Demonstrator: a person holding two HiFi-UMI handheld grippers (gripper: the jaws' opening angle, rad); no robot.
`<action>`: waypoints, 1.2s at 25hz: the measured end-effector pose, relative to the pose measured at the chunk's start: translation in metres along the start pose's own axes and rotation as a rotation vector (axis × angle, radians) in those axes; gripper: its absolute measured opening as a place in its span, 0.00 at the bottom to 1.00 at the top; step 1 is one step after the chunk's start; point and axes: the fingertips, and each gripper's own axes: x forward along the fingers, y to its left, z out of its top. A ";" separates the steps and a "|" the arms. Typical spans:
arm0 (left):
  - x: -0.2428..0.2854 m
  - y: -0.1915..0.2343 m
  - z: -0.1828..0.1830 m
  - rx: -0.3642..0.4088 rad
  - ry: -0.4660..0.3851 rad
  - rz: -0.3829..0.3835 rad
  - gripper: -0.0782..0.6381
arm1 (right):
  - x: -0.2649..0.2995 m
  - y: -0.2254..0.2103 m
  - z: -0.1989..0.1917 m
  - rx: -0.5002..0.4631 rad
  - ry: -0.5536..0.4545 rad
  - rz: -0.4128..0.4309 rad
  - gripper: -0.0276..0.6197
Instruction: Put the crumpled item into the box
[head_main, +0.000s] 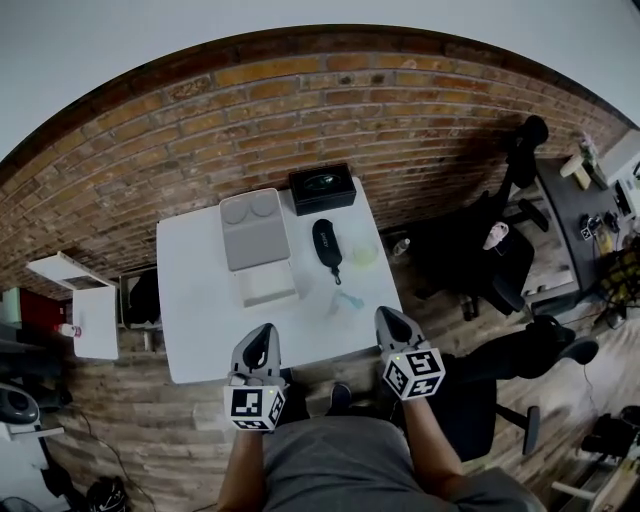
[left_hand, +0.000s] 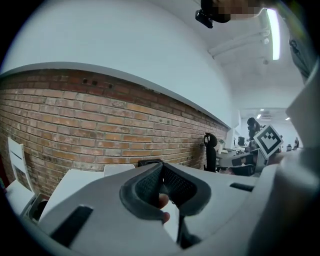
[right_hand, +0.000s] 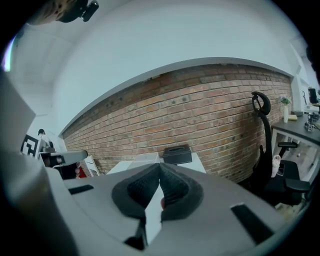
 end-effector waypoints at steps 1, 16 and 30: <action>0.003 0.001 -0.001 -0.001 0.004 -0.010 0.12 | 0.001 0.000 0.001 0.001 -0.002 -0.007 0.05; 0.023 0.010 -0.006 -0.028 0.010 -0.060 0.15 | 0.004 0.000 -0.008 -0.013 0.013 -0.050 0.21; 0.020 0.009 -0.008 0.026 0.021 -0.046 0.49 | -0.001 0.002 -0.016 0.014 -0.005 -0.028 0.58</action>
